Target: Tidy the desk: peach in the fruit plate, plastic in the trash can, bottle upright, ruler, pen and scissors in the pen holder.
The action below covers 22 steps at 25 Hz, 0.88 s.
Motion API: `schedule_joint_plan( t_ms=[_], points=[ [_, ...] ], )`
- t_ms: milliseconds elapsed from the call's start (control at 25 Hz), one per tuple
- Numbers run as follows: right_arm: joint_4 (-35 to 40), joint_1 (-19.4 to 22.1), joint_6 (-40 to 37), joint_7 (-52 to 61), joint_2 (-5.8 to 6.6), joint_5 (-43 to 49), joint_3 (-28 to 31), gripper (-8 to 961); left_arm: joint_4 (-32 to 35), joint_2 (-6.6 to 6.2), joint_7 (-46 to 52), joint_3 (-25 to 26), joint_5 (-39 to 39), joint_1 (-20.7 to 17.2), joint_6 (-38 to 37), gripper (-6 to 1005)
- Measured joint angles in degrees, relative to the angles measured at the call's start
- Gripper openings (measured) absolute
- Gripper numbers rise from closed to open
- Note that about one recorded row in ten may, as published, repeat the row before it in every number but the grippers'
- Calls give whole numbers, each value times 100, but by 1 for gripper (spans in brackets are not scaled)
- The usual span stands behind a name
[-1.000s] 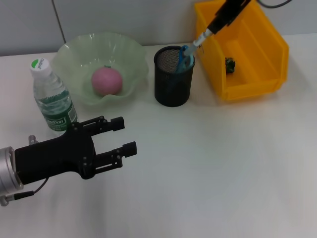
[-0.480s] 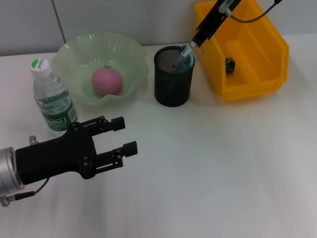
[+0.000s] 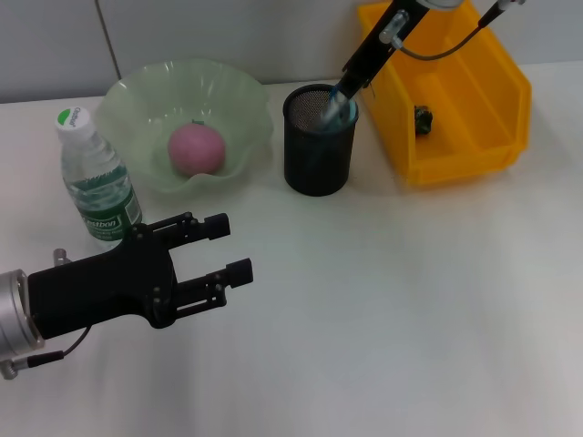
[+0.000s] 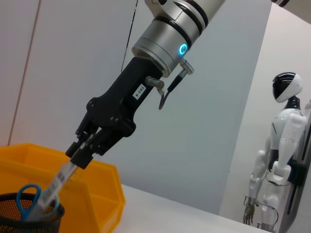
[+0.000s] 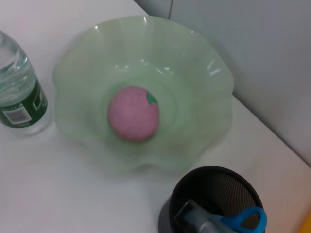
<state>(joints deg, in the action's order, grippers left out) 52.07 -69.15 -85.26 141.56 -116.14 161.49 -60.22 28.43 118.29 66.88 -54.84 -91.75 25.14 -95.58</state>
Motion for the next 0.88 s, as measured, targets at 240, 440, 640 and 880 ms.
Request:
schedule_joint_plan(
  t_ms=[240,440,640,880],
  points=[
    [54,-10,38,39,-116,269,-8,209,6,0,0,9,0,-1,-14,712],
    [323,95,59,43,-201,310,-4,407,0,1,0,9,0,-13,-20,713],
    [1369,718,105,-15,-312,-51,-67,624,-3,0,0,9,0,-18,-23,715],
    [3036,2438,479,-672,-289,-2515,-75,696,34,-9,0,24,-14,-18,17,717]
  ],
)
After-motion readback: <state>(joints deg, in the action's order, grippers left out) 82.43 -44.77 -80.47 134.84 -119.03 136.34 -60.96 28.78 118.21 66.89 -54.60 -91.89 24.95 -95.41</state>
